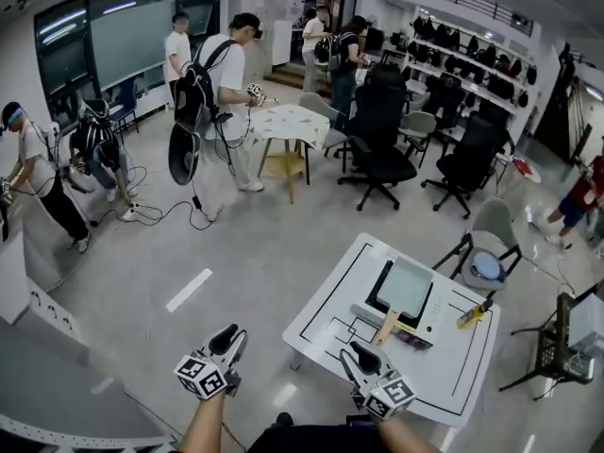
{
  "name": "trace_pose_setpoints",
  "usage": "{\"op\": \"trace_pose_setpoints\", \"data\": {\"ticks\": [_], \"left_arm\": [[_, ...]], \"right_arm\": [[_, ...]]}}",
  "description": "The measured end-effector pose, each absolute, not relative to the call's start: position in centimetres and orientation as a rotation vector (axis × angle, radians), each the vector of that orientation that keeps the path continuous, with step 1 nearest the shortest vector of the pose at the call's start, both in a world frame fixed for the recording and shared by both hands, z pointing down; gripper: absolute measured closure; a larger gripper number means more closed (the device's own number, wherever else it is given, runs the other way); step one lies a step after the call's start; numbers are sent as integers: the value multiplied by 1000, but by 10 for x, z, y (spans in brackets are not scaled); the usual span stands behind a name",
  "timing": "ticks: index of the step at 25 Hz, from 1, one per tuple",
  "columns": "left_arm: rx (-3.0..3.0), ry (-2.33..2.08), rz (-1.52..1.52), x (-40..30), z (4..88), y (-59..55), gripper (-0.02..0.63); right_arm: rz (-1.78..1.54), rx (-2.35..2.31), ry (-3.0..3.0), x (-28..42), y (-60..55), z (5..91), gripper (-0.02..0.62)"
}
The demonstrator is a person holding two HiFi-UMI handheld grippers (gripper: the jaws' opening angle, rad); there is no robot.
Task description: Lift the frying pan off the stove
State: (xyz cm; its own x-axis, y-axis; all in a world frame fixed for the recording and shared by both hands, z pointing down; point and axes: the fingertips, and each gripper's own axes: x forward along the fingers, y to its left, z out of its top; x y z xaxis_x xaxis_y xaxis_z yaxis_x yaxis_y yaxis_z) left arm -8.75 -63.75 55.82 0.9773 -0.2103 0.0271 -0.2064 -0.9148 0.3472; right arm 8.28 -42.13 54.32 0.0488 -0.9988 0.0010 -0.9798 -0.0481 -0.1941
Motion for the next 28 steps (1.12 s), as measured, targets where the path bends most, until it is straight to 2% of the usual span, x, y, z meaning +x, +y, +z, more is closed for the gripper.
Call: {"op": "trace_pose_setpoints", "data": {"ticks": [11, 18, 23, 28], "left_arm": [[2678, 369, 136, 75, 591, -605, 477], [2521, 682, 394, 166, 607, -540, 466], [2351, 817, 496, 218, 621, -504, 456], [2148, 837, 501, 250, 638, -492, 446]], "right_arm": [[-326, -2298, 1669, 142, -365, 574, 448], [-398, -2183, 1441, 210, -313, 573, 445], [-507, -2037, 1349, 254, -291, 592, 443], [-617, -1870, 1337, 270, -286, 617, 439]]}}
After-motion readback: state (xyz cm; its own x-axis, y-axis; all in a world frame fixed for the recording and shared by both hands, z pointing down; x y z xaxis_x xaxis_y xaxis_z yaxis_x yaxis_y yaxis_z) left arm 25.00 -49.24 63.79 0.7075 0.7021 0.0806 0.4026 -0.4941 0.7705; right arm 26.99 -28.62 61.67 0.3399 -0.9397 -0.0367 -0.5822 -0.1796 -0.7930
